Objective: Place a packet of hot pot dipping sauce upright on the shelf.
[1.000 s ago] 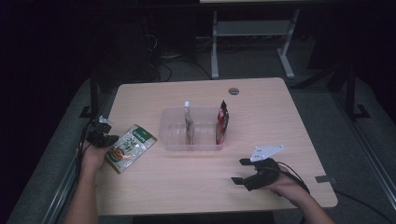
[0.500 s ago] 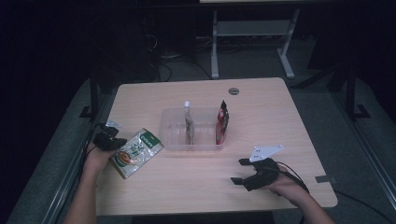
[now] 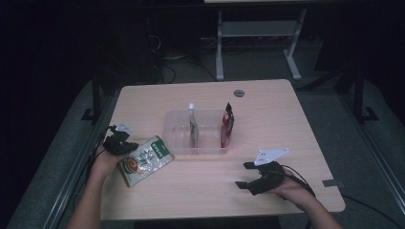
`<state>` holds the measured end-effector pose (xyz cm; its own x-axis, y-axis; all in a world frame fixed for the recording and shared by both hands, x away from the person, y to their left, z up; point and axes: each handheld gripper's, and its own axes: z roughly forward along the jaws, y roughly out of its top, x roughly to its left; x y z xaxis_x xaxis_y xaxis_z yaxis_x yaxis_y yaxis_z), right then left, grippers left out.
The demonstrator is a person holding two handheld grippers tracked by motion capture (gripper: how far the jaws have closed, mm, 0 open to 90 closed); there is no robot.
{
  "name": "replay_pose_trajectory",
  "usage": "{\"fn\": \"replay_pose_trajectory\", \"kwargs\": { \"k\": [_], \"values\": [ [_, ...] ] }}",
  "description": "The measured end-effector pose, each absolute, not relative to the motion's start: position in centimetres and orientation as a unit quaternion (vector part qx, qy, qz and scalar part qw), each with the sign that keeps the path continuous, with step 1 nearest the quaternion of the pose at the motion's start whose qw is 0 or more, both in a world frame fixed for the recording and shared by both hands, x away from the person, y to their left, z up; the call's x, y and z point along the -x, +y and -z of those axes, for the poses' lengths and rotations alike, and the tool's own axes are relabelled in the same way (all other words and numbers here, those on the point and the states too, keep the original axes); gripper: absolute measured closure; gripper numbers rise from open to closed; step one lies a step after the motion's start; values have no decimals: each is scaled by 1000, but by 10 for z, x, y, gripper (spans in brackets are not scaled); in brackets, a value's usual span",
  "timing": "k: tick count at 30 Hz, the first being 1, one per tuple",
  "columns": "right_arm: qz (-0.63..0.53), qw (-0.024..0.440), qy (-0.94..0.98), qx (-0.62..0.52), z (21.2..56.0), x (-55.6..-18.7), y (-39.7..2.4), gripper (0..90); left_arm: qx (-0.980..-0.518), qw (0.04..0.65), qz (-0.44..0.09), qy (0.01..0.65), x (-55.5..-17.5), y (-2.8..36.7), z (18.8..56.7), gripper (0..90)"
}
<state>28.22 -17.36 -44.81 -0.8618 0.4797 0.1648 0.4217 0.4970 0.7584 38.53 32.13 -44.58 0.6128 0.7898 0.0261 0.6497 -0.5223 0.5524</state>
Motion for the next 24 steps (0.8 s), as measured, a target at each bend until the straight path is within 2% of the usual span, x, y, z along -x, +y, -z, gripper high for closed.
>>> {"fn": "replay_pose_trajectory", "kwargs": {
  "k": [11, 24],
  "values": [
    [-431, 35, 863, -263, 447, -282, -175, 211, -888, 244, -100, 378, -368, 300, 443, 895],
    [-430, 36, 863, -263, 447, -282, -175, 211, -901, 265, -51, 339, -342, 281, 444, 894]
  ]
}}
